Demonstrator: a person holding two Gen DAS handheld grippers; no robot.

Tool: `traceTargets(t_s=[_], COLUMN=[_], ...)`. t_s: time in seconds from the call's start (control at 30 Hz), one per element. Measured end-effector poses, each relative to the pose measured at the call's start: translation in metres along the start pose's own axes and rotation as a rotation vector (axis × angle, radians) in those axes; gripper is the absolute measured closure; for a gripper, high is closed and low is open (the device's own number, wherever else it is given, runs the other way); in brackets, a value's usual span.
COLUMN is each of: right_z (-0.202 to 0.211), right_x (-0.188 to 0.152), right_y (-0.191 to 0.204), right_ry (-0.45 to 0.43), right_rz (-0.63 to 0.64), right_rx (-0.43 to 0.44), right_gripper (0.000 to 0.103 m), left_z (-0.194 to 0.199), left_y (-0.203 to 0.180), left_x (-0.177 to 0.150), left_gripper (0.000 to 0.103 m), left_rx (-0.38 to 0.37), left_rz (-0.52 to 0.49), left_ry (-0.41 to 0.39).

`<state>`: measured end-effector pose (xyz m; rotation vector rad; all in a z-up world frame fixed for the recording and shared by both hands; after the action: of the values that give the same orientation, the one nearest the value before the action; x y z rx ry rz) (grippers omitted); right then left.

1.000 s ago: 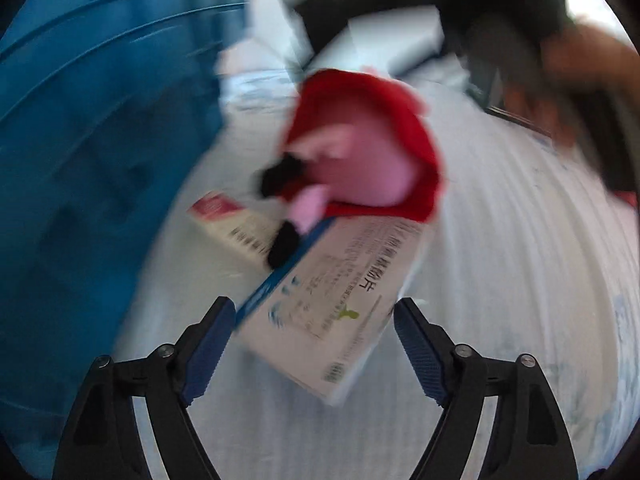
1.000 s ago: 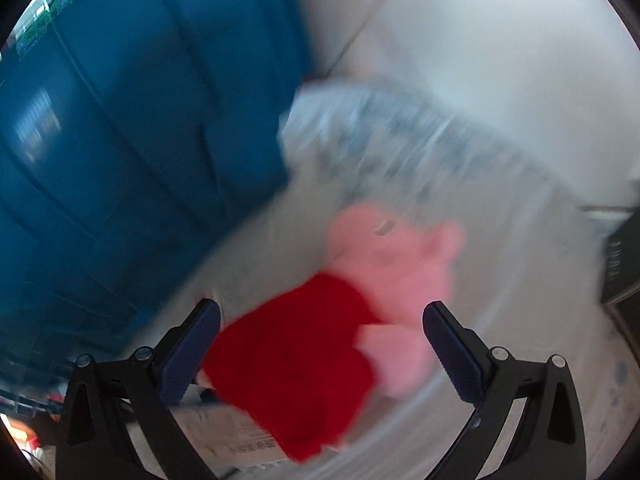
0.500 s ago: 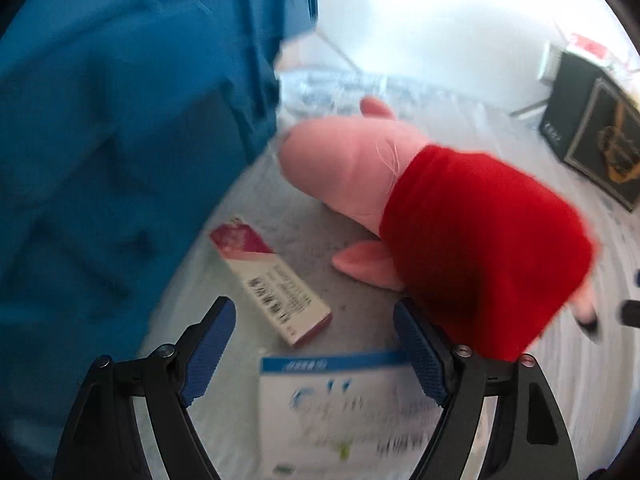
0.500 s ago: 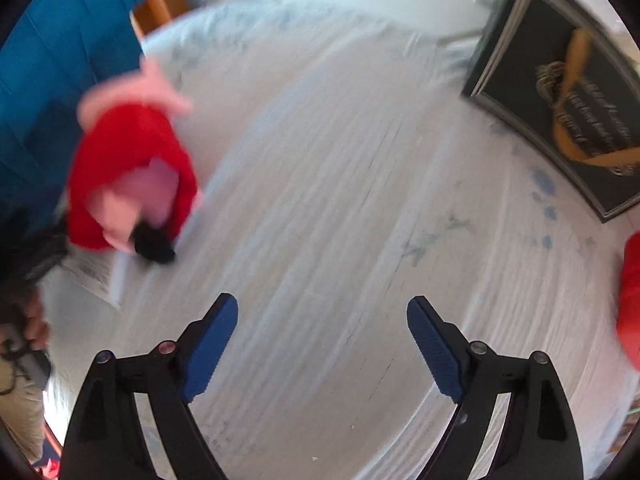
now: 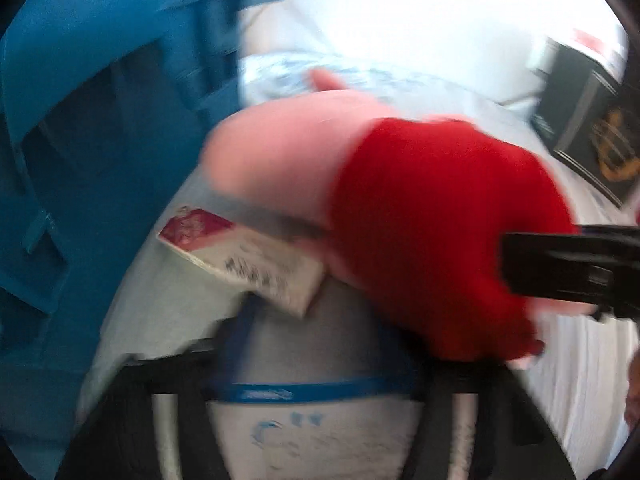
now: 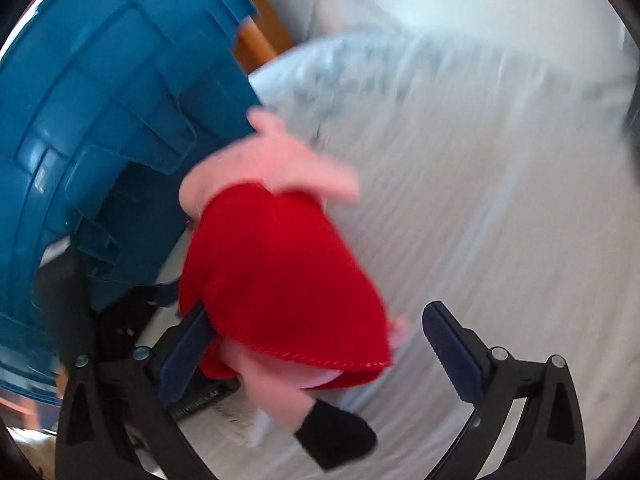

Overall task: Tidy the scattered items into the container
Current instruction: 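Move both tools toward the pink pig in red dress and white medicine box, then grasp the white paracetamol box with the left tool while the right tool grasps the pig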

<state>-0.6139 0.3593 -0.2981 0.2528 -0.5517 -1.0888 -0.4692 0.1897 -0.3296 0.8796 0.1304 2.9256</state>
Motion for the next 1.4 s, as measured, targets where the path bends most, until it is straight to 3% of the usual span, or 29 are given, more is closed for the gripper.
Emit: traceTargets(t_s=[0.07,0.1,0.13,0.17,0.2,0.23,0.3,0.37,0.43,0.47,0.5,0.57,0.6,0.73,0.93,1.0,1.13,1.27,1.4], right_z=[0.007,0.016,0.026,0.035,0.046,0.054,0.068,0.084,0.096,0.101,0.104,0.107,0.103,0.096,0.113,0.117,0.122,0.114,0.115], right_x=[-0.012,-0.021,-0.032,-0.043,-0.056,-0.065,-0.089,-0.111,-0.128,-0.136,-0.143,-0.154,-0.155,-0.166,-0.187,-0.192,-0.206,-0.208,-0.209], right_y=[0.003,0.007,0.01,0.01,0.006,0.001,-0.014,-0.026,-0.027,-0.024,-0.023,-0.021,-0.019,-0.026,-0.048,-0.053,-0.057,-0.055,-0.055], right_ry=[0.004,-0.009,-0.025,-0.032,-0.024,-0.019,-0.015,-0.029,-0.065,-0.084,-0.098,-0.117,-0.121,-0.136,-0.166,-0.175,-0.177,-0.186,-0.207], right_rz=[-0.011,-0.011,-0.006,-0.014,-0.019,-0.018,-0.05,-0.104,-0.152,-0.165,-0.182,-0.209,-0.22,-0.306,-0.38,-0.402,-0.402,-0.422,-0.448], right_rx=[0.03,0.014,-0.023,-0.048,-0.091,-0.147,-0.247,-0.281,-0.263,-0.241,-0.225,-0.213,-0.215,-0.207,-0.287,-0.298,-0.29,-0.295,-0.313], right_gripper=[0.026,0.03,0.043,0.07,0.08,0.082,0.082,0.082,0.082,0.074,0.065,0.018,0.016,0.016,0.015,0.013,0.01,0.01,0.01], left_z=[0.008,0.011,0.015,0.022,0.029,0.038,0.048,0.059,0.064,0.069,0.071,0.08,0.084,0.087,0.08,0.078,0.077,0.076,0.068], left_y=[-0.019,-0.025,-0.032,-0.04,-0.048,-0.057,-0.061,-0.057,-0.05,-0.044,-0.044,-0.039,-0.038,-0.063,-0.118,-0.131,-0.144,-0.148,-0.155], left_x=[-0.004,-0.007,-0.011,-0.018,-0.025,-0.036,-0.046,-0.054,-0.048,-0.048,-0.05,-0.05,-0.052,-0.052,-0.062,-0.068,-0.073,-0.07,-0.068], left_gripper=[0.103,0.103,0.103,0.103,0.103,0.103,0.102,0.099,0.081,0.059,0.043,0.041,0.04,0.036,0.031,0.023,0.024,0.02,0.008], left_rx=[-0.025,-0.033,-0.045,-0.071,-0.099,-0.119,-0.116,-0.102,-0.096,-0.077,-0.063,-0.072,-0.09,-0.16,-0.222,-0.19,-0.095,-0.09,-0.066], left_rz=[-0.063,-0.075,-0.086,-0.102,-0.117,-0.141,-0.174,-0.157,-0.131,-0.121,-0.12,-0.119,-0.117,-0.112,-0.188,-0.229,-0.289,-0.313,-0.327], left_ry=[0.01,0.016,0.023,0.03,0.036,0.045,0.054,0.061,0.058,0.047,0.039,0.026,0.031,0.052,0.086,0.077,0.043,0.063,0.066])
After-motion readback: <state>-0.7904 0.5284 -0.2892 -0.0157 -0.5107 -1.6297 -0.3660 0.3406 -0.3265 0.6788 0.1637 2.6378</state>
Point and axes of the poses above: each gripper's, at about its wrist camera, not at the fingertips, and z roughly against the way its jaws point, y to its left, x to its top, the point moved 1 cm from there along -z, roughly the way its jaws point, and after that the axes turned 12 degrees about -z, right-handed, at the moved point
